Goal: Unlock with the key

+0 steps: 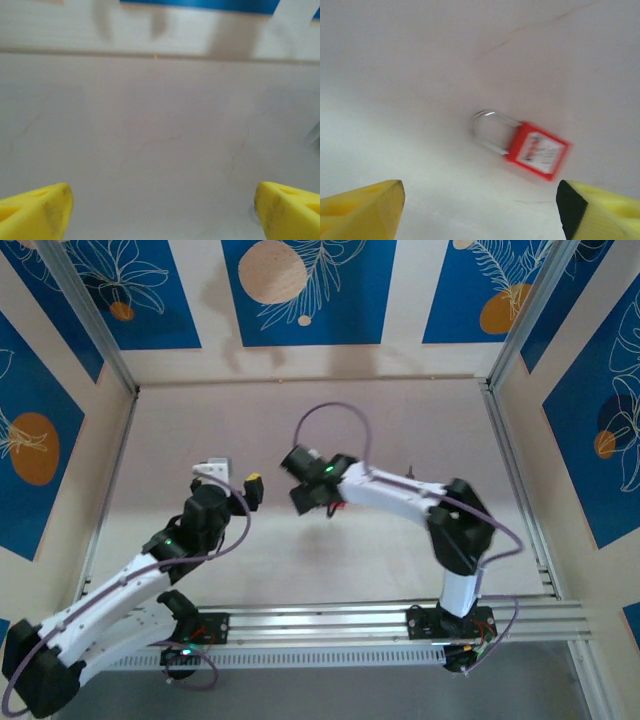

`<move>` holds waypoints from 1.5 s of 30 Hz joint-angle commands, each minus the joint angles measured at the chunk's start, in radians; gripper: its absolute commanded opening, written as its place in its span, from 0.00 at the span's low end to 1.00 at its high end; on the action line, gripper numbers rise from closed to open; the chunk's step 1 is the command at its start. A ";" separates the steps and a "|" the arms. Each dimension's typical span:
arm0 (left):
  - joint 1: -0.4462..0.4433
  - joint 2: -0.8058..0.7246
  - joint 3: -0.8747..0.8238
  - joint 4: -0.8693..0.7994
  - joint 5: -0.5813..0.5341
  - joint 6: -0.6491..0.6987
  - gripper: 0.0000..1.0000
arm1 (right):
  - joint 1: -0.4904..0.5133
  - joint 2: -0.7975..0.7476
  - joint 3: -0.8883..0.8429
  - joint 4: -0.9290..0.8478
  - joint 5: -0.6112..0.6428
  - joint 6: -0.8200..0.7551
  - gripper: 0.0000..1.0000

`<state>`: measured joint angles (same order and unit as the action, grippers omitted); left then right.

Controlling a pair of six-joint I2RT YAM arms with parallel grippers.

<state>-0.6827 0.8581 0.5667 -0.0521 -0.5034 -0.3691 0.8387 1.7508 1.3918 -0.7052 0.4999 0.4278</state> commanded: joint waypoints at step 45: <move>-0.016 0.613 0.680 -0.357 0.513 0.022 0.90 | -0.686 0.212 0.121 -0.147 -0.129 0.024 0.46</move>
<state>-0.6922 1.4639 1.2228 -0.3832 -0.0109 -0.3801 0.1520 1.9514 1.4845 -0.8108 0.3634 0.4606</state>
